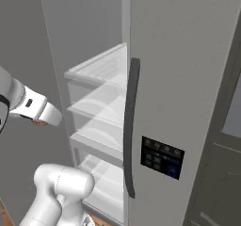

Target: Pick the tangerine and banana from the fridge and place them inside the tupperware on the counter.

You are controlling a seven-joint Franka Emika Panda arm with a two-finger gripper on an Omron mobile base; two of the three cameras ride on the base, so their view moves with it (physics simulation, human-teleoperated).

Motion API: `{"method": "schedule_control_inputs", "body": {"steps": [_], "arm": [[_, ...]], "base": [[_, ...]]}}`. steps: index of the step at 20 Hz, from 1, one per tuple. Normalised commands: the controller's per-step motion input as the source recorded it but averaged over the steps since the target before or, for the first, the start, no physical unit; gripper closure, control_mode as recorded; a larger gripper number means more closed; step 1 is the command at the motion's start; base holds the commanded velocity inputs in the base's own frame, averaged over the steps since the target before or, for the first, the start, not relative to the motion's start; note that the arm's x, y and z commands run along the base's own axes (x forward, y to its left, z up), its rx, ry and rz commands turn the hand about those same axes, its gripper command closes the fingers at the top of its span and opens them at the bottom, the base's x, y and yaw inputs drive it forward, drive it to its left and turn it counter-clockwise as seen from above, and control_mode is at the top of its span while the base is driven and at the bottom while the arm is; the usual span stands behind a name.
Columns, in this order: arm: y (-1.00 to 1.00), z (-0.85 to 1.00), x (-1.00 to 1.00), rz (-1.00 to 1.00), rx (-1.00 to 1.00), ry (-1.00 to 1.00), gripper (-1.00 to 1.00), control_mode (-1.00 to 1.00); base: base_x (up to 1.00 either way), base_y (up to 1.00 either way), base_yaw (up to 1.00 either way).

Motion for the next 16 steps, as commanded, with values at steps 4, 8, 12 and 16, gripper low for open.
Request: {"method": "schedule_control_inputs", "body": {"steps": [4, 8, 12, 16], "arm": [[0.0, 0.0, 0.0, 0.0, 0.0, 0.0, 1.0, 1.0], [0.0, 0.0, 0.0, 0.0, 0.0, 0.0, 1.0, 1.0], [0.0, 0.0, 0.0, 0.0, 0.0, 0.0, 1.0, 1.0], [0.0, 0.0, 0.0, 0.0, 0.0, 0.0, 1.0, 1.0]], "base": [[-0.59, -0.49, 0.63], [-0.82, -0.4, 0.76], [-1.0, -0.07, 0.98], [-1.0, 0.0, 1.0]]}}
